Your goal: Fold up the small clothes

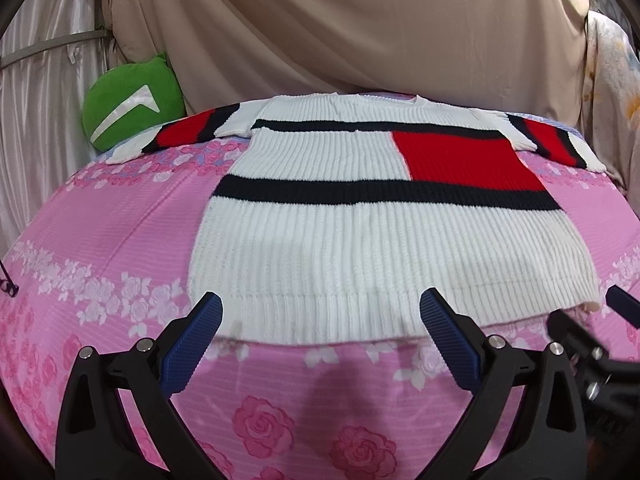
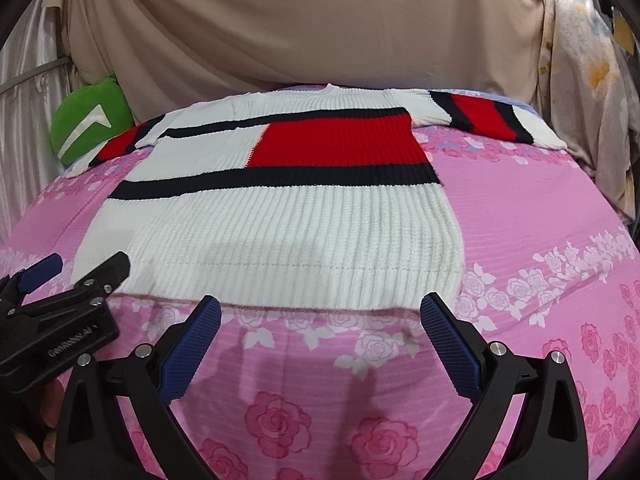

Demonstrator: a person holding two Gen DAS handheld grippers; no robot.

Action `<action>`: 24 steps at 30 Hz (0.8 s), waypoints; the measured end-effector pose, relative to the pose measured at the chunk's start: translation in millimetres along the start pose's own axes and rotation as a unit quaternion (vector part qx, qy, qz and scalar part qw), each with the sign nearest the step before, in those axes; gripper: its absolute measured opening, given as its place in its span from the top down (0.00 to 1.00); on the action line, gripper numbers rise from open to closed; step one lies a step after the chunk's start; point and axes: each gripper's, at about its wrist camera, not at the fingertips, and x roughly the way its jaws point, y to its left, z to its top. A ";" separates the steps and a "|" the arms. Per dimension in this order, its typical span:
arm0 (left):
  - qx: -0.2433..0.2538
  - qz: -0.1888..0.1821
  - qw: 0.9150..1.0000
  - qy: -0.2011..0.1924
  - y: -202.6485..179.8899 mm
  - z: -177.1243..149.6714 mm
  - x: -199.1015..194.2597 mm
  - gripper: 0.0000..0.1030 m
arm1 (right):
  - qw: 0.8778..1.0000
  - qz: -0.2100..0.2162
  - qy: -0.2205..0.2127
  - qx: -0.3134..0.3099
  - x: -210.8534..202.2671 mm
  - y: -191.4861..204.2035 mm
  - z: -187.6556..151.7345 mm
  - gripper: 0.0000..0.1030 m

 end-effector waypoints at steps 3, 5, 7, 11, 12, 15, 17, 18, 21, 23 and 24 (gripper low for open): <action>-0.004 -0.006 1.000 0.005 11.3 17.2 4.2 0.06 | 1.000 -0.028 -0.007 0.011 7.3 -38.4 26.4 0.05; -0.023 -0.021 0.999 0.010 23.9 32.1 10.4 0.06 | 0.999 -0.034 -0.007 0.035 15.8 -73.4 48.6 0.05; -0.044 -0.030 0.998 0.014 35.4 47.5 17.9 0.06 | 0.997 -0.041 -0.006 0.066 27.6 -110.8 71.5 0.05; -0.066 -0.037 0.997 0.014 51.6 68.2 35.5 0.06 | 0.989 -0.068 0.002 0.134 68.1 -198.3 119.7 0.05; -0.066 -0.039 0.997 0.015 53.9 72.4 40.4 0.06 | 0.986 -0.073 0.003 0.150 78.7 -214.2 128.9 0.05; -0.057 -0.036 0.998 0.017 57.4 83.9 55.1 0.06 | 0.975 -0.083 0.003 0.207 114.2 -274.8 157.1 0.05; -0.051 -0.024 0.998 0.005 57.2 88.8 61.7 0.06 | 0.967 -0.089 0.002 0.238 137.3 -306.3 173.2 0.05; -0.054 -0.019 0.998 -0.003 58.1 90.9 64.4 0.06 | 0.964 -0.092 -0.001 0.251 147.4 -318.8 180.1 0.06; -0.066 -0.009 0.998 -0.007 60.9 96.2 75.9 0.06 | 0.952 -0.093 -0.005 0.290 175.8 -356.4 198.3 0.06; -0.060 -0.014 0.998 0.012 60.5 100.2 87.5 0.06 | 0.945 -0.093 -0.002 0.315 193.6 -378.7 206.8 0.07; -0.056 -0.014 0.998 0.018 60.3 101.6 91.8 0.06 | 0.940 -0.099 -0.002 0.326 201.0 -387.7 209.5 0.07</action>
